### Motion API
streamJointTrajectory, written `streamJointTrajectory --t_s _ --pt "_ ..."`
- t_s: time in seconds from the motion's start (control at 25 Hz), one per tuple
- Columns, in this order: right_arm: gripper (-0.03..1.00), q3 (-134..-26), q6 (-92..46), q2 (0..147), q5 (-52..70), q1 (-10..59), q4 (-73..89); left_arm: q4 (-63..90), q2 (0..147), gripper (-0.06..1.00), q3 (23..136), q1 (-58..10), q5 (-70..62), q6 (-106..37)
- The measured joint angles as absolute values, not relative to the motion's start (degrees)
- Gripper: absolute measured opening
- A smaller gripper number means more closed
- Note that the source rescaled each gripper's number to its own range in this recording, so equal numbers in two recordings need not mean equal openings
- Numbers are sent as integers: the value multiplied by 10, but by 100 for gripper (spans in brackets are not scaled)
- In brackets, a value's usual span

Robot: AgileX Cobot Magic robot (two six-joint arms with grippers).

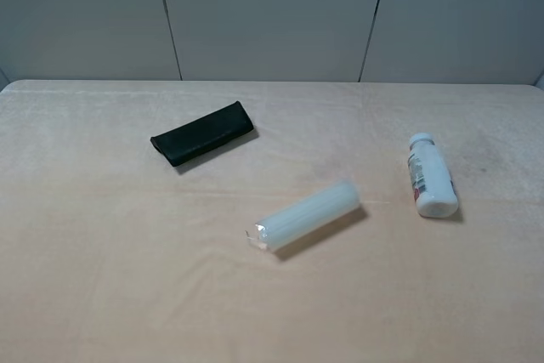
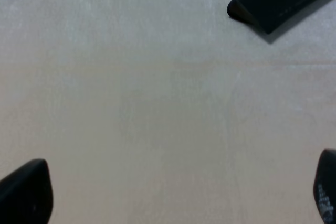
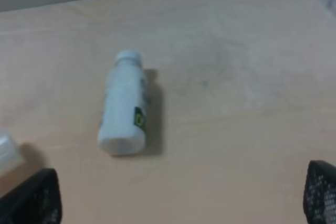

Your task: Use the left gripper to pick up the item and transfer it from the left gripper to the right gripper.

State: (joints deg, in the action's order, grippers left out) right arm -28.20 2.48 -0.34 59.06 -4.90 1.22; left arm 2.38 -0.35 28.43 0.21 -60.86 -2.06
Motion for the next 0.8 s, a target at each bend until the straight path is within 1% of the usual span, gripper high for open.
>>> streamJointTrajectory --t_s 0.8 --pt "100 -282 25 -3 585 -57 12 24 -4 100 284 2 -609 -21"
